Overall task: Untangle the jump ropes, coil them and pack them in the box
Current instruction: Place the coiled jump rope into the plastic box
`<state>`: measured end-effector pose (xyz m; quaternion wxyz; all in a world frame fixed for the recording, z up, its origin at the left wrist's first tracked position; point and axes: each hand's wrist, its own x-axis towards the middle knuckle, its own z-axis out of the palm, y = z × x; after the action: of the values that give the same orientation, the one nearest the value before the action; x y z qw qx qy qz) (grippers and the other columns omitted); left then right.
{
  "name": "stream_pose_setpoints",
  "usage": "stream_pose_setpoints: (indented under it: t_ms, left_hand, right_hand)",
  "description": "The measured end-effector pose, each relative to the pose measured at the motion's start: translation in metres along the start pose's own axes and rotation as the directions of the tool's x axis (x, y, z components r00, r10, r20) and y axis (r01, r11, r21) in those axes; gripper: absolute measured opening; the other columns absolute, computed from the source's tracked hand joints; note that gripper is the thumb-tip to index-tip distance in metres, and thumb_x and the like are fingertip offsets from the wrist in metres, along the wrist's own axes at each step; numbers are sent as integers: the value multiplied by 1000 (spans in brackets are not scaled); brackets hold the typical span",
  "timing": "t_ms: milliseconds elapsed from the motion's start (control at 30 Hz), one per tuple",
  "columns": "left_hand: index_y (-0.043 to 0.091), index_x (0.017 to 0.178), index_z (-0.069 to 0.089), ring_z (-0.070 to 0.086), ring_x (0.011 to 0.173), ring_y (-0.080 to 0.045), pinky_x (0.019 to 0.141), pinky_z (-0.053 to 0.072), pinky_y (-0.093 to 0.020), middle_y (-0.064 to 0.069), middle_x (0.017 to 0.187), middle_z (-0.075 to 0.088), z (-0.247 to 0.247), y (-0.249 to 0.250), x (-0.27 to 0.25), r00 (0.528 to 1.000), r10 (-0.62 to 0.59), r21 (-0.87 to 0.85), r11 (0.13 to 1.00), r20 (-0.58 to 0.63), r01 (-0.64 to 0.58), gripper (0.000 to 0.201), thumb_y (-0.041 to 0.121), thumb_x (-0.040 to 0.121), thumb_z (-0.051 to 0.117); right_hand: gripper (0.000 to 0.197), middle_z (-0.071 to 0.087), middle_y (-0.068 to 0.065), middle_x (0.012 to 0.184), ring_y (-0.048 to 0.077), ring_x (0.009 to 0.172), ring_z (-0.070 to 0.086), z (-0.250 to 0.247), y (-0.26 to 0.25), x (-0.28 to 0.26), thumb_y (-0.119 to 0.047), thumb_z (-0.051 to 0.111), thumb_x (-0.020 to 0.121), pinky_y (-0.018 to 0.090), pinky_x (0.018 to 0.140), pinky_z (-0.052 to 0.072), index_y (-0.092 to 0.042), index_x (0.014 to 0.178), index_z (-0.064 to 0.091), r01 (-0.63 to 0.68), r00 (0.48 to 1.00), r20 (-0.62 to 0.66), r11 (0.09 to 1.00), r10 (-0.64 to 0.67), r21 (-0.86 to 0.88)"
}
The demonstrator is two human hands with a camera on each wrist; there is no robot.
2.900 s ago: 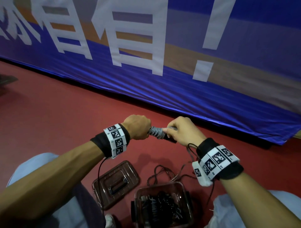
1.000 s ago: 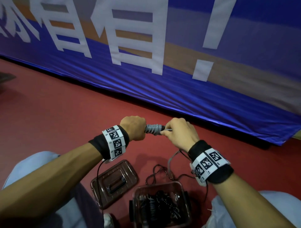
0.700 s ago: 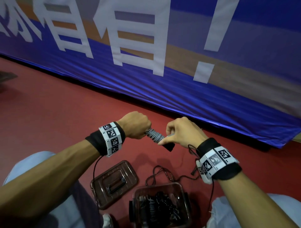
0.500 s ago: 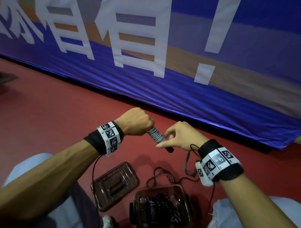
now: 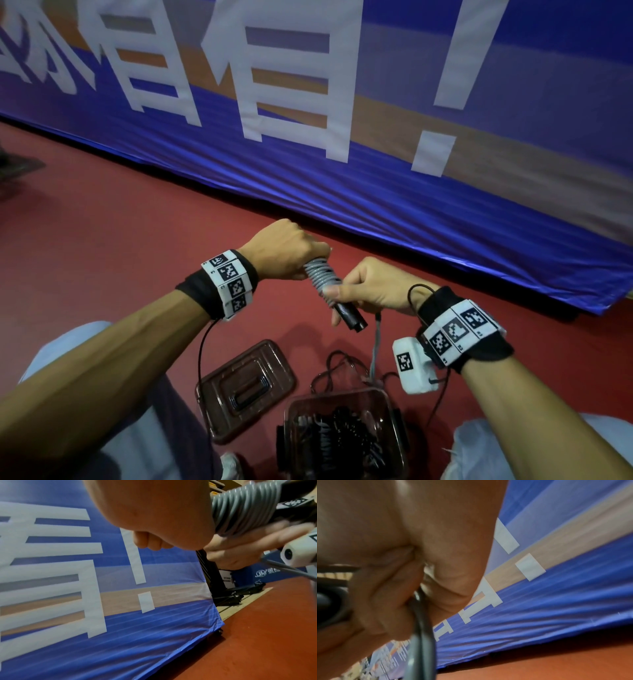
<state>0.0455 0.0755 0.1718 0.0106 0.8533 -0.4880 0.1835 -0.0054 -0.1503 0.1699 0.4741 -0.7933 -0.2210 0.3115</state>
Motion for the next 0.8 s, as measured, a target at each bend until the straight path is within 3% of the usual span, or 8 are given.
stream_pose_setpoints:
  t_ms: [100,233,367,467,533,600,733,800]
  left_hand:
    - [18,74,60,55,49,-28,45,40,-30,2,60,60,1,3,-1,978,-145,-132,983,-152,126,15,21,79,74]
    - [28,66,41,48,46,-27,50,32,-25,9,51,42,1,13,4,875,-420,-332,883,-239,333,31,22,82,67]
    - [30,58,42,57,58,-32,52,36,-30,2,54,54,5,18,11,775,-632,-337,732,-14,591,18,36,73,50]
    - [20,64,52,58,62,-34,55,43,-34,-1,64,59,9,22,16,660,-742,-256,619,116,742,21,34,78,56]
    - [19,64,46,56,65,-34,59,42,-34,-3,69,57,16,23,16,592,-792,-176,568,149,804,27,34,83,59]
    - [18,73,47,61,73,-37,62,42,-35,-9,80,63,25,22,14,564,-809,-82,559,164,825,22,32,85,58]
    - [17,84,53,67,81,-37,62,43,-35,-10,90,69,37,27,13,573,-789,58,597,222,800,17,33,86,58]
    - [15,90,59,68,82,-35,63,43,-34,-9,92,70,42,32,13,578,-773,132,622,262,772,16,31,88,58]
  right_hand:
    - [65,71,8,66,15,51,48,3,-2,1,-74,67,78,24,48,34,-10,75,78,106,994,-21,960,-104,260]
    - [59,64,7,67,15,58,51,5,-10,7,-67,54,87,21,53,36,-14,79,76,215,969,-225,801,-104,558]
    - [61,44,2,55,4,34,22,12,-10,21,-50,36,107,20,39,14,-13,64,60,325,922,-387,605,-30,727]
    - [50,45,5,52,4,29,19,20,-6,34,-34,31,111,18,32,13,-11,68,41,327,860,-476,519,183,790]
    - [45,46,4,49,5,27,21,27,-3,38,-29,31,112,16,29,14,-9,74,46,265,821,-485,549,303,792]
    - [38,46,2,46,6,28,24,36,2,39,-25,33,112,14,32,17,-8,83,50,164,783,-502,656,367,736]
    - [33,51,0,48,7,29,32,43,10,39,-21,41,107,16,35,23,-8,82,59,-54,715,-586,866,381,498]
    - [31,57,1,54,11,36,43,37,13,33,-18,48,100,20,40,31,-2,80,66,-197,717,-619,945,321,261]
